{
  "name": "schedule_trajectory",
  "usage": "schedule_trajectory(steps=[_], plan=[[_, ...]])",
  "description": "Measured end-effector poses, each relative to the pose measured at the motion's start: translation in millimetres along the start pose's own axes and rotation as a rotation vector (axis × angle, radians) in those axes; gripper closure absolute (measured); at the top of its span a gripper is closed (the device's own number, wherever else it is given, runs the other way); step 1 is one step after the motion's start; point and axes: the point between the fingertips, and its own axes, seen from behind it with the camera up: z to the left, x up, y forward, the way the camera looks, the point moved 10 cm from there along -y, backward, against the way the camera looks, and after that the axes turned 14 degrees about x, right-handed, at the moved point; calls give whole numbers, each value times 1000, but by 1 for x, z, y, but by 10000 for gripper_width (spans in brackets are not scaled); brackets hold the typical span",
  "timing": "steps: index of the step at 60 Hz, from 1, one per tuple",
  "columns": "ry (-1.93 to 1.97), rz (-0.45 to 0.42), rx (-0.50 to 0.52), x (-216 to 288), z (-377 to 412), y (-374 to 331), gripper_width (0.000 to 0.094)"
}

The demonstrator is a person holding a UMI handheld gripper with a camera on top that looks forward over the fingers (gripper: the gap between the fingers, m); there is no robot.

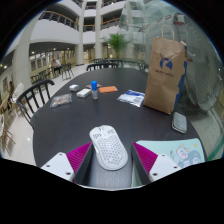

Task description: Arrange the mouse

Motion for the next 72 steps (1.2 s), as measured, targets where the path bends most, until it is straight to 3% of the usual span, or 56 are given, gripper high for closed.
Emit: schedule_trajectory(steps=[4, 9, 21, 25, 31, 37, 45, 53, 61, 72], plan=[[-21, 12, 3, 10, -3, 13, 178], [-14, 6, -14, 22, -8, 29, 391], [-22, 16, 5, 27, -2, 32, 574], [-40, -58, 40, 39, 7, 6, 578], [-113, -253, -68, 77, -7, -74, 581], [-112, -262, -97, 77, -28, -143, 581], [-55, -174, -224, 23, -77, -176, 583], [36, -48, -205, -28, -104, -145, 582], [102, -11, -196, -55, -115, -130, 578], [119, -2, -146, -60, -119, -123, 386]])
